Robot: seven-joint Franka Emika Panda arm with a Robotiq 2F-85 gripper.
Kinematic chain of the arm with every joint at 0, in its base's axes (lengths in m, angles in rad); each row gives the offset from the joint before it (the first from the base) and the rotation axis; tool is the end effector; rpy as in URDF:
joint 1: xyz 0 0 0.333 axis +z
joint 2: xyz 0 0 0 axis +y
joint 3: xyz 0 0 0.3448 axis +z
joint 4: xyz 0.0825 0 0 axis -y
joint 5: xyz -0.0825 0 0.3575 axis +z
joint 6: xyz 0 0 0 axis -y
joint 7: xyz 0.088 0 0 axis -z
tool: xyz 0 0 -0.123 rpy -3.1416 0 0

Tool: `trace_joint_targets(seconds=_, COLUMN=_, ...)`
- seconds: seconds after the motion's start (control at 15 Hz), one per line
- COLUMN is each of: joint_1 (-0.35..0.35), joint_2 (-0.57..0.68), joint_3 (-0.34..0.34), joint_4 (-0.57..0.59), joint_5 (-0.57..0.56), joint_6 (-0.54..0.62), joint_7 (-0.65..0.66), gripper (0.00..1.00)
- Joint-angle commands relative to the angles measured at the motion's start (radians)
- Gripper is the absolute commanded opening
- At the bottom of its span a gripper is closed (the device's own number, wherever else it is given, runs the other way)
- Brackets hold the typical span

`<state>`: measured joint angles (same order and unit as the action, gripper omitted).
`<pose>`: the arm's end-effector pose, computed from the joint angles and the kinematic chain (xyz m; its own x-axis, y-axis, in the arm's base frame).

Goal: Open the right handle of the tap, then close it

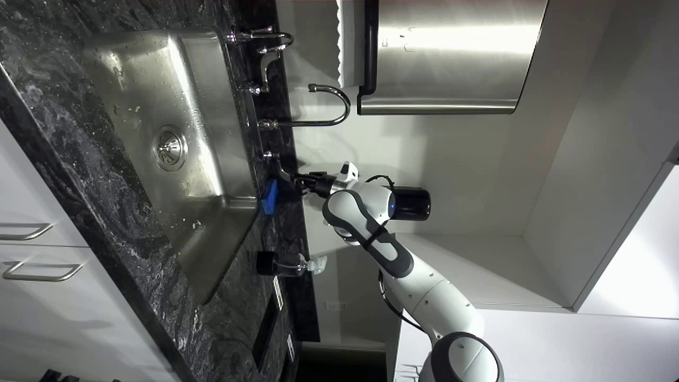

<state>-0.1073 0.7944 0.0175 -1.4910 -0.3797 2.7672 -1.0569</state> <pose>0.7591 -0.0579 0.2738 0.2947 0.9552 -0.0284 0.8340 -0.2426 0.4956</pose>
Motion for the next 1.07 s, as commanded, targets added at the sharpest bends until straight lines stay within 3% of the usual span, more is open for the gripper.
trace_joint_targets(seconds=0.0, joint_1=-0.006, joint_2=0.015, joint_3=0.011, joint_4=0.036, joint_5=0.013, joint_6=-0.044, joint_7=-0.035, gripper=0.0)
trace_joint_targets(seconds=1.0, joint_1=0.016, joint_2=0.002, joint_3=-0.016, joint_4=0.05, joint_5=0.034, joint_6=-0.181, joint_7=-0.006, gripper=0.02)
